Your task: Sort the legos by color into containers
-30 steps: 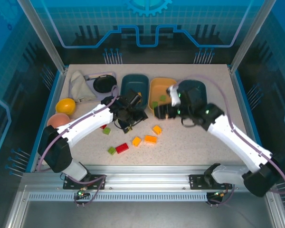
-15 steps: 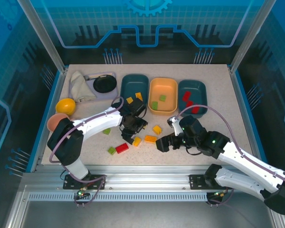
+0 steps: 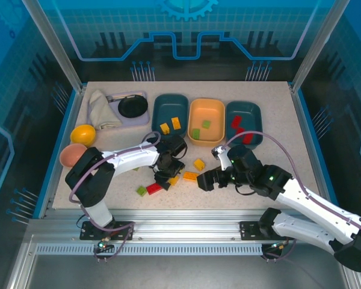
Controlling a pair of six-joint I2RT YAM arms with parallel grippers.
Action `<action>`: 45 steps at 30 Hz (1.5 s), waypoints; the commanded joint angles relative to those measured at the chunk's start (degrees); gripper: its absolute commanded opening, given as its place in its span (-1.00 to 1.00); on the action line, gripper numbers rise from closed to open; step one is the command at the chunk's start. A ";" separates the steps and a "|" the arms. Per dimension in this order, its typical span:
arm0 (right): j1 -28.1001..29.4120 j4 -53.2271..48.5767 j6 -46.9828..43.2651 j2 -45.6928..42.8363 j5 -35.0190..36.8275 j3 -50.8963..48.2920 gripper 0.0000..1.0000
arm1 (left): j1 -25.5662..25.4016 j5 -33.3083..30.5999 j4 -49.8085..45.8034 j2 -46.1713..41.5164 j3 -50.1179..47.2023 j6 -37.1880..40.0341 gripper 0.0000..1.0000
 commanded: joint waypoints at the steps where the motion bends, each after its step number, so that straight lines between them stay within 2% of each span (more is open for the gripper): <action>1: -0.94 -0.08 -0.33 -0.18 -0.83 2.09 0.99 | -0.33 -1.04 1.89 1.40 -0.89 0.11 0.44; 9: -1.81 -0.71 -0.14 -0.45 -1.19 2.21 0.99 | -0.34 -3.36 2.69 1.21 -1.15 1.18 0.12; 11: -1.98 -0.78 -0.04 -0.59 -1.12 2.31 0.99 | -0.35 -3.90 2.42 0.48 -1.24 1.49 -0.07; 13: -2.42 -0.88 0.12 -0.66 -0.83 2.64 0.98 | -0.37 -5.17 1.59 -0.69 -1.00 2.15 -0.17; 19: -4.60 -2.49 -0.42 -0.52 1.41 7.51 0.96 | 0.40 -11.34 -6.27 -5.28 6.46 8.93 -0.21; 24: -8.51 -2.17 0.45 2.61 4.03 14.58 0.95 | 5.30 -14.40 -12.69 -5.48 18.08 20.28 -0.22; 33: -12.90 16.42 6.80 11.36 5.04 18.33 0.98 | 16.41 -13.09 -13.02 8.44 38.77 37.55 -0.26; 39: -15.24 16.01 8.74 18.68 2.58 23.62 0.98 | 20.61 -13.25 -14.40 23.11 55.07 43.53 -0.26; 45: -17.14 15.16 9.66 20.49 0.57 23.36 0.97 | 23.45 -13.16 -15.01 32.93 63.44 45.33 -0.25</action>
